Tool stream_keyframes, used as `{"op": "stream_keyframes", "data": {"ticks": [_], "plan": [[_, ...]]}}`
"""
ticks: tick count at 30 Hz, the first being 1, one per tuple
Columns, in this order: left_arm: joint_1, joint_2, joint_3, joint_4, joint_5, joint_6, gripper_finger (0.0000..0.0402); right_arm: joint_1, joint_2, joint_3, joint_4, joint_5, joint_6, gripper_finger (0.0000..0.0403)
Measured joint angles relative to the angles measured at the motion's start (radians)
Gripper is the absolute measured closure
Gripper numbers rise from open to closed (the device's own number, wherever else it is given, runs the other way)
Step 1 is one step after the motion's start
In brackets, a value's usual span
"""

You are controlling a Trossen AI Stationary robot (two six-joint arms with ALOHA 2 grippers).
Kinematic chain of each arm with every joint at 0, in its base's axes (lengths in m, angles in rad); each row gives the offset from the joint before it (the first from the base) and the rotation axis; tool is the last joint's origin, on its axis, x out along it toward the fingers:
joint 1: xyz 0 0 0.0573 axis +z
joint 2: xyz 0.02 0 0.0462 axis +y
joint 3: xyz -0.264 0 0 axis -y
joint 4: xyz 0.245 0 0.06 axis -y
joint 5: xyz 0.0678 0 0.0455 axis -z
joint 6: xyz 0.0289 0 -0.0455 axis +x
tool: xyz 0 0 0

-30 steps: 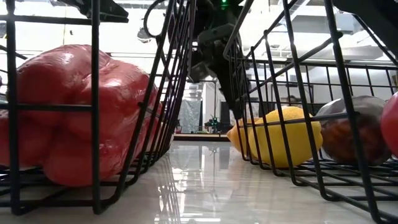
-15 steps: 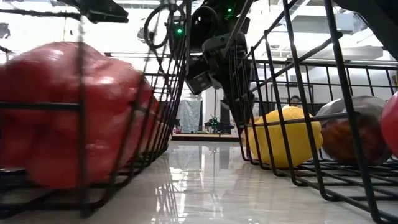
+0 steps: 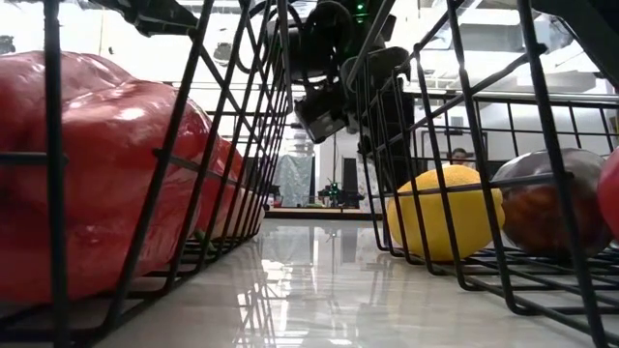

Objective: Sort produce into baskets
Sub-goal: Put the yellow lemon into the right black wire basket

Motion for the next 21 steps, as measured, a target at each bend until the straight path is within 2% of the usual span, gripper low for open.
{"op": "stream_keyframes", "data": {"ticks": [10,16,21], "plan": [[0.0,0.0,0.0,-0.001,0.0,0.0,0.0155,-0.065,-0.005,0.0,-0.147,0.1,-0.004,0.0138],[0.0,0.0,0.0,-0.017,0.0,-0.006,0.0155,-0.071,-0.066,-0.003,-0.123,0.105,-0.073,0.0138],[0.0,0.0,0.0,-0.027,0.0,-0.02,0.0155,-0.084,-0.207,-0.146,0.036,0.105,-0.024,0.0138]]}}
